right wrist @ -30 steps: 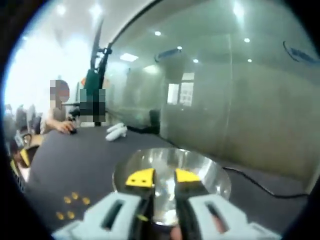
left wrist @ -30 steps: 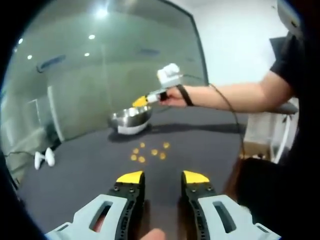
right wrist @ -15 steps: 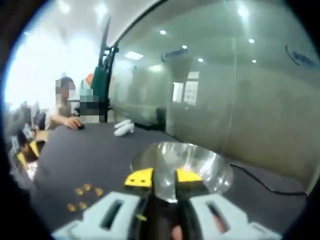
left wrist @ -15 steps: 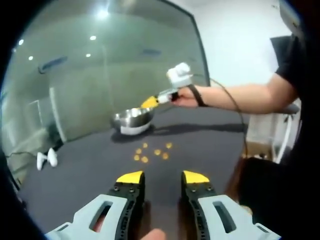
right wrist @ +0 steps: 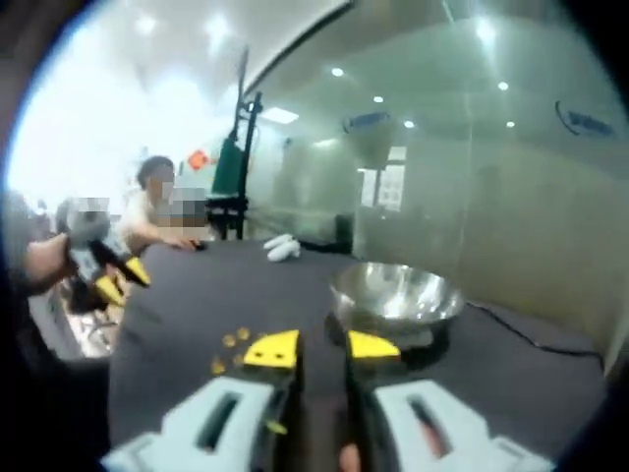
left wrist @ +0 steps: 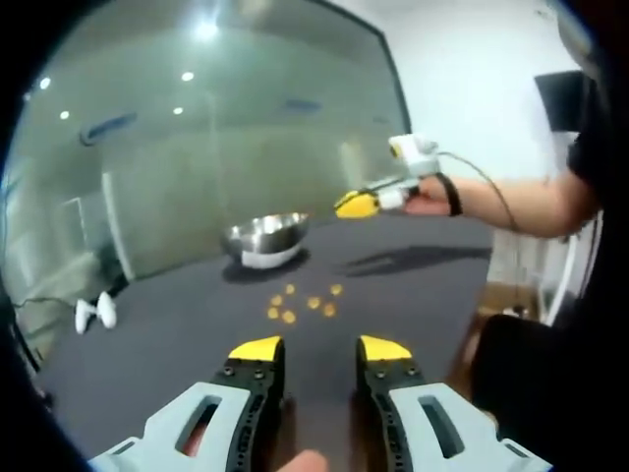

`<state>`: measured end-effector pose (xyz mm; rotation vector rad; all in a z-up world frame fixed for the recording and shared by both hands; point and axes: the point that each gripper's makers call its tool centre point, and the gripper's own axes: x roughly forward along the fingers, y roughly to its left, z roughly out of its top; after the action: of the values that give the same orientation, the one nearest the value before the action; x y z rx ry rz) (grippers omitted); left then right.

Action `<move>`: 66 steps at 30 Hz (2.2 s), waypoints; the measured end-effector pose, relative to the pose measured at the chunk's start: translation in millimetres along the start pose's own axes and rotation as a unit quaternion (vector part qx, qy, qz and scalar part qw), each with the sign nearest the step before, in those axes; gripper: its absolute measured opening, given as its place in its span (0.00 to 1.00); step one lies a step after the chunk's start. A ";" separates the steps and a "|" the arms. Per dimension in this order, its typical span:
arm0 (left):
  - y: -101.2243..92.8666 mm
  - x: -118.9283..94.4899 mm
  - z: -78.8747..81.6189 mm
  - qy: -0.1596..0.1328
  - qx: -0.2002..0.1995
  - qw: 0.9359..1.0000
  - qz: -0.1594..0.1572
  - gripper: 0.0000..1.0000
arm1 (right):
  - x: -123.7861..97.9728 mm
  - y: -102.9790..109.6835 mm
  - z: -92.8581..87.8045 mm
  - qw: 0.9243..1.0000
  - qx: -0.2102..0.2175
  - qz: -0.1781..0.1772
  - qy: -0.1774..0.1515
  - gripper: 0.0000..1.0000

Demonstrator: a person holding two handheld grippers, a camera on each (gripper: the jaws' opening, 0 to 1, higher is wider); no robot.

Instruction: Pick up the QQ candy scattered on the table and place it into the stainless steel bowl on the table

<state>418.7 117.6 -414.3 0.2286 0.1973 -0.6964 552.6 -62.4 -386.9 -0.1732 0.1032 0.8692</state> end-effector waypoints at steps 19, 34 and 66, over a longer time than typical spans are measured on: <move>-4.4 -0.4 -8.8 0.014 0.012 1.000 -0.001 0.31 | -40.2 47.5 -51.2 0.999 0.022 0.018 0.025 0.20; -3.5 -4.4 -14.0 0.018 0.014 1.000 -0.003 0.31 | -7.9 55.0 -69.1 0.996 0.017 0.055 0.062 0.20; 4.9 -11.6 -23.0 0.031 0.003 1.000 0.002 0.31 | 70.8 73.2 -75.1 0.987 -0.005 0.130 0.091 0.17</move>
<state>410.8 134.6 -432.6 0.2566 0.2538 -0.6860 540.4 22.6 -479.9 -0.2522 0.2984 1.1127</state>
